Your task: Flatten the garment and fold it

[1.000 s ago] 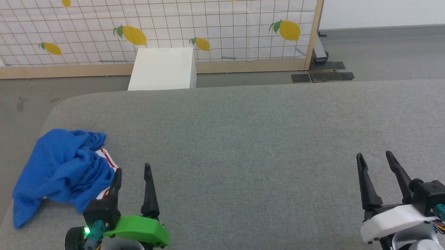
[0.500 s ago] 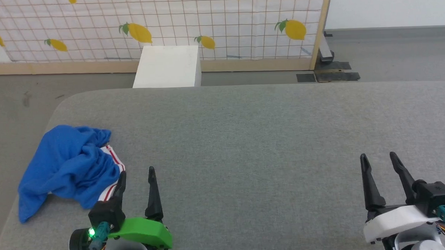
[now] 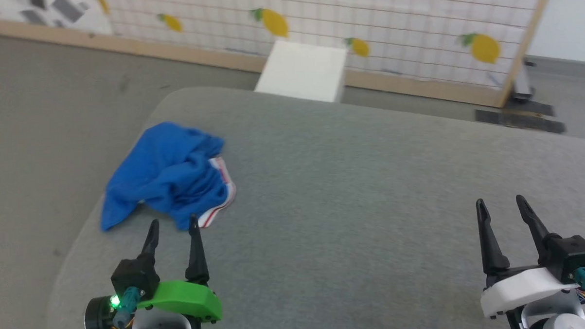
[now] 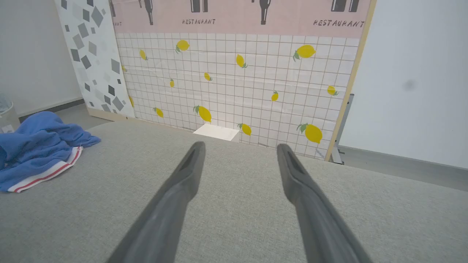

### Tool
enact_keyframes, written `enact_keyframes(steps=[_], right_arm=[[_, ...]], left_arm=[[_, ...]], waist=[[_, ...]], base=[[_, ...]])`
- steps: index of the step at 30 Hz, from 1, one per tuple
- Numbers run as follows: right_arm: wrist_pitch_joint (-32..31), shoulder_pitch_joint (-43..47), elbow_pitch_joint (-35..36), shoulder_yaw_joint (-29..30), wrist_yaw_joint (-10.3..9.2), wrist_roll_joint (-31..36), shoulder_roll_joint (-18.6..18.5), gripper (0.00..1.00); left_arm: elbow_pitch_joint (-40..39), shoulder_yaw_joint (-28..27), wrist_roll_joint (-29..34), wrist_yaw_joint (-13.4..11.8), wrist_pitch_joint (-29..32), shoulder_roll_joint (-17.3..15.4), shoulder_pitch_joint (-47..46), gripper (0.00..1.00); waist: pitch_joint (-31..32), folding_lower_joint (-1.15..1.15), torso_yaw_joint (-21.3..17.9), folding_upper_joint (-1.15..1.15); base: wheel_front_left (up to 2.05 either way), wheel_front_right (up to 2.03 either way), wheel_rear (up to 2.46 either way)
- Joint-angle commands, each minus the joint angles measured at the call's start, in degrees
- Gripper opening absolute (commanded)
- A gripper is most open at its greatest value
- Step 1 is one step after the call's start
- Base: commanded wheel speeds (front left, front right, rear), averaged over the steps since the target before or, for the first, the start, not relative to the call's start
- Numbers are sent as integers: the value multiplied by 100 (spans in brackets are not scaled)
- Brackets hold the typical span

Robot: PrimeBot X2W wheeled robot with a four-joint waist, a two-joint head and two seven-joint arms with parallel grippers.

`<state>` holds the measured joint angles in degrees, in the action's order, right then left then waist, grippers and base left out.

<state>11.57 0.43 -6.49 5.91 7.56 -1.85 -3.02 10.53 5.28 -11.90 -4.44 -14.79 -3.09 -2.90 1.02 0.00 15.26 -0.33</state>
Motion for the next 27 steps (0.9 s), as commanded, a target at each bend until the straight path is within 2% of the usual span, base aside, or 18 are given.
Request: enact_keyframes(steps=[1,7,13,20,27], right_arm=[[-19,33,24,1,-8,32,14,100],[-32,15,17,-54,-8,47,14,100],[-45,-13,22,-110,-8,22,14,100],[-34,-29,-16,-147,-8,-39,14,100],[-25,-28,-10,-129,-8,-86,14,100]], left_arm=[[-26,-35,58,-24,-21,-27,22,100],[-94,-151,59,-37,-21,-57,103,100],[-135,-200,63,-26,-21,-54,157,100],[-155,-242,74,-4,-21,-48,201,100],[-216,-285,45,-18,-21,-34,170,100]], waist=[[-63,0,949,33],[-60,0,1650,33],[-53,0,2096,33],[-25,0,2254,33],[-107,0,2163,33]], base=[[0,0,0],[0,0,0],[0,0,0],[0,0,0],[0,0,0]])
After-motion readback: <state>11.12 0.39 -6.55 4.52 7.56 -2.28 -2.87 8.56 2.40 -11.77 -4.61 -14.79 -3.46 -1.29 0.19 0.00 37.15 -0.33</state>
